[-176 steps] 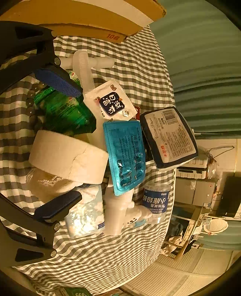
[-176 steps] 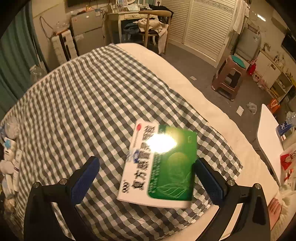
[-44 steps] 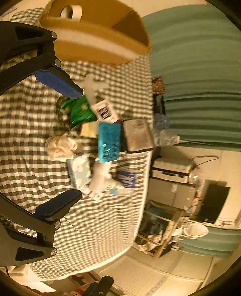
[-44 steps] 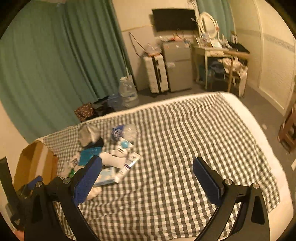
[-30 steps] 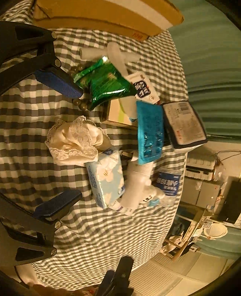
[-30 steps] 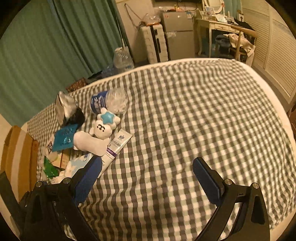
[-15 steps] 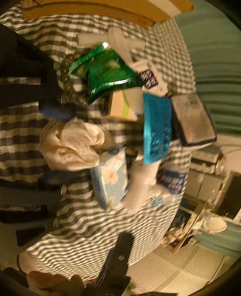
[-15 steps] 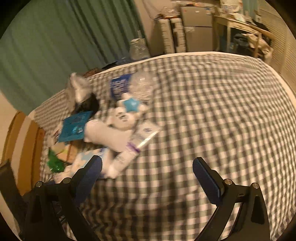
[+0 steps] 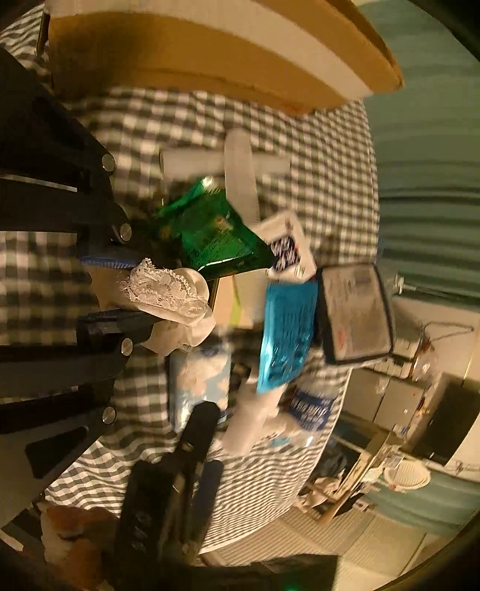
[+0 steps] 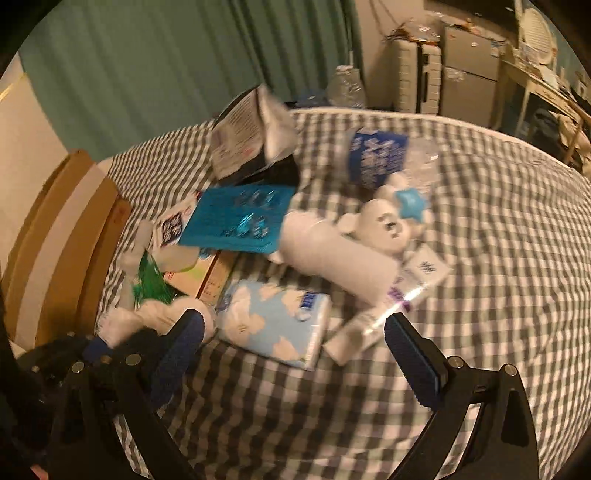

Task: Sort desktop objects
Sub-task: 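Grasp the lace cloth with the left tool while the right grasps the blue tissue pack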

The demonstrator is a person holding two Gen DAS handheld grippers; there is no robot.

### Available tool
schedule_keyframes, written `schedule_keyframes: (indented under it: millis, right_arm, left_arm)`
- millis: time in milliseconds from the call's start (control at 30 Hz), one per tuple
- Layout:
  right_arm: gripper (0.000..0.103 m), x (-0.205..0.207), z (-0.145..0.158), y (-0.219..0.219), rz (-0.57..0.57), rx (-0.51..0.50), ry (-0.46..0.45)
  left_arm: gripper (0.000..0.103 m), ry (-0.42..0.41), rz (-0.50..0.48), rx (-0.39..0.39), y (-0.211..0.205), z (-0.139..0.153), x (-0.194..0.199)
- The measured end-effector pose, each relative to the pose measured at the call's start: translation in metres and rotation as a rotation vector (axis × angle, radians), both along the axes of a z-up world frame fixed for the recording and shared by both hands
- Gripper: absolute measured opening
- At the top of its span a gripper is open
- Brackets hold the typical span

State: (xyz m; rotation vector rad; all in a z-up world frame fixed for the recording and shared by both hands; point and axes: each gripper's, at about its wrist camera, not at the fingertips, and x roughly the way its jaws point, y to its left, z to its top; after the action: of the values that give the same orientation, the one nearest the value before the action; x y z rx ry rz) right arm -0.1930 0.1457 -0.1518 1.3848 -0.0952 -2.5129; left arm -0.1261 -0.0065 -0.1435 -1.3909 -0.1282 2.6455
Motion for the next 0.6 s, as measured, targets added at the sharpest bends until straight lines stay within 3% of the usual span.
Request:
schedule_keyframes:
  millis: [333, 400, 533, 567, 600]
  right_arm:
    - [0.097, -0.011, -0.026, -0.038, 0.056, 0.087, -0.044]
    - [0.074, -0.011, -0.032, -0.04, 0.058, 0.11, -0.063]
    - [0.072, -0.006, -0.029, -0.03, 0.038, 0.079, -0.068]
    - [0.061, -0.004, -0.026, -0.028, 0.03, 0.081, -0.064]
    - [0.029, -0.001, -0.022, -0.024, 0.022, 0.087, -0.053]
  left_arm:
    - [0.018, -0.002, 0.05, -0.006, -0.017, 0.002, -0.001]
    - [0.018, -0.013, 0.044, -0.001, -0.019, 0.001, -0.001]
    - [0.018, -0.049, 0.038, -0.009, -0.018, 0.001, -0.003]
    - [0.018, -0.048, 0.038, -0.009, -0.018, 0.003, -0.002]
    - [0.018, -0.042, 0.039, -0.008, -0.018, 0.005, 0.0]
